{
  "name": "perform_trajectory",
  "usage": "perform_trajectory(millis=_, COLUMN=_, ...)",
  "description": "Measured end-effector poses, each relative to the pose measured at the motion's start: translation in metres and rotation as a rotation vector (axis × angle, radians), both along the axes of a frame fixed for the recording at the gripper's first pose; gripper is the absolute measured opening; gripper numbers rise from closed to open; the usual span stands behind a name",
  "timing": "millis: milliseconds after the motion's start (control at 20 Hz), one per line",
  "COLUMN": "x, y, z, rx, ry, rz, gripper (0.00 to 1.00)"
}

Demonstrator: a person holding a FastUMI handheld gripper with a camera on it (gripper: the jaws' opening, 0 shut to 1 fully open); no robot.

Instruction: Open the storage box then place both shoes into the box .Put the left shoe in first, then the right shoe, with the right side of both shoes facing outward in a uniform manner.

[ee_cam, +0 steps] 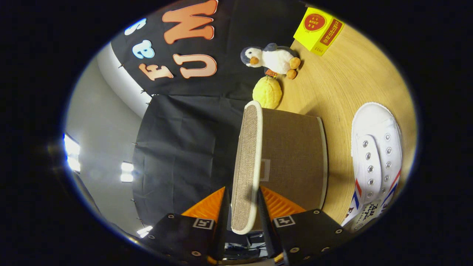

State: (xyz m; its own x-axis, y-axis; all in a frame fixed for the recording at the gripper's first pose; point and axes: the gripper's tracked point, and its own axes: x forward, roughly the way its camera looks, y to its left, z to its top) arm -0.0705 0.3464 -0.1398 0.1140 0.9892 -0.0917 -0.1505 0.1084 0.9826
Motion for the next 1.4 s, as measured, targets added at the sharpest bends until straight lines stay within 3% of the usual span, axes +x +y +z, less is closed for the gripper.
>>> perform_trajectory(millis=150, x=0.007, y=0.004, z=0.007, rx=-0.049, ry=-0.036, rz=-0.070, gripper=0.01)
perform_trajectory(millis=500, x=-0.003, y=0.028, z=0.095, rx=0.009, ry=-0.121, rz=-0.143, gripper=0.02)
perform_trajectory(millis=850, x=-0.023, y=0.093, z=0.155, rx=-0.118, ry=-0.317, rz=-0.145, gripper=0.03)
perform_trajectory(millis=1100, x=-0.050, y=0.151, z=0.169, rx=-0.247, ry=-0.463, rz=-0.073, gripper=0.03)
perform_trajectory(millis=1200, x=-0.057, y=0.177, z=0.175, rx=-0.261, ry=-0.512, rz=-0.052, gripper=0.10)
perform_trajectory(millis=1300, x=-0.069, y=0.193, z=0.180, rx=-0.252, ry=-0.547, rz=-0.030, gripper=0.23)
perform_trajectory(millis=1400, x=-0.073, y=0.204, z=0.178, rx=-0.268, ry=-0.571, rz=-0.022, gripper=0.72)
